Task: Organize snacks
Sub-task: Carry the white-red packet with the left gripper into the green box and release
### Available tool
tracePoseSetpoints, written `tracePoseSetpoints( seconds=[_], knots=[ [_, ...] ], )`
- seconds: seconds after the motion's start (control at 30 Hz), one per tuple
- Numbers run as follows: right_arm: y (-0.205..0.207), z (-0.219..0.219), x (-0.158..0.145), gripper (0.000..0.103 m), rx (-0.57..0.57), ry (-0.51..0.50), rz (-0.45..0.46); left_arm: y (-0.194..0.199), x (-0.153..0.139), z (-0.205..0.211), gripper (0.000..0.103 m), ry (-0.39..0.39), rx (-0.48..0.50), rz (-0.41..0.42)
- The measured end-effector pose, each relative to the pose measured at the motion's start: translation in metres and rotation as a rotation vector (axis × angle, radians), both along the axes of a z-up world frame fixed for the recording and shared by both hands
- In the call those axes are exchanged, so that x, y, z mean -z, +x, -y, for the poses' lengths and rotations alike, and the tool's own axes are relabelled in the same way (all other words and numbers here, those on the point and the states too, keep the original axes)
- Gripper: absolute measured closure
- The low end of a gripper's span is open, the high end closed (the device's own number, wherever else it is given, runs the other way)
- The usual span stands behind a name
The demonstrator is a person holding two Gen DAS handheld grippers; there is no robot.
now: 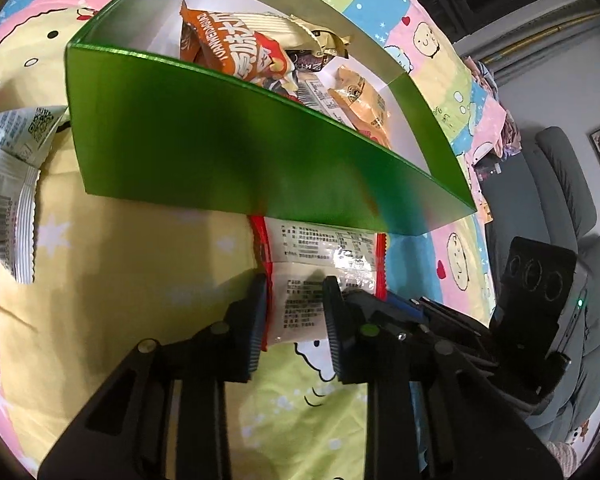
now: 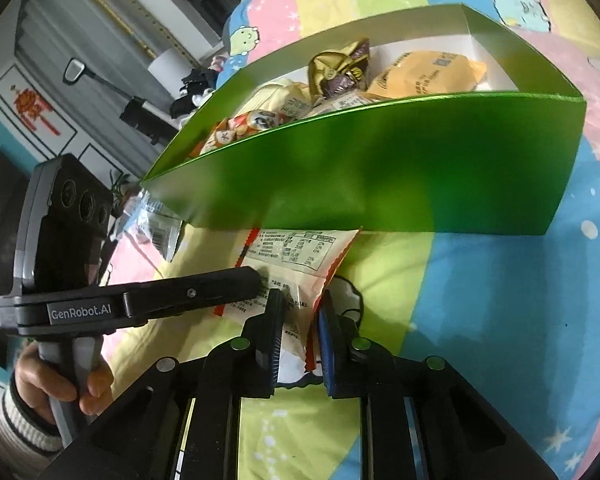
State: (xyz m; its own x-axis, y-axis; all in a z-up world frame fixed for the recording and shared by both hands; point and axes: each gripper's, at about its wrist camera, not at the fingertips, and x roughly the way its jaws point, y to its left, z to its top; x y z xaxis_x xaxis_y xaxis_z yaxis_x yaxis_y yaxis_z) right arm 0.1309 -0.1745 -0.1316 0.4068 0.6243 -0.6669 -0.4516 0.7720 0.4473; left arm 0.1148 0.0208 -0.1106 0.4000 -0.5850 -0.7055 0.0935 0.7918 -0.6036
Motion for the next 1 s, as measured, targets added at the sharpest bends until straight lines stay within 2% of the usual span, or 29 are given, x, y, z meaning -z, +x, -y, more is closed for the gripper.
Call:
tracePoseSetpoints(
  seconds=[0.27,0.6,1.0],
  knots=[
    [-0.016,0.0,-0.014,0.087,-0.003,-0.018,0.05,-0.017,-0.007,0.001,0.079,-0.011,-0.01,0.029],
    [-0.043,0.003,-0.037,0.087,0.006,-0.003,0.103,-0.04,-0.032,0.004,0.079,0.011,-0.001,0.107],
    [-0.049,0.001,-0.072,0.087,0.024,-0.007,0.201,-0.036,-0.07,0.009,0.079,0.042,0.011,0.207]
  ],
)
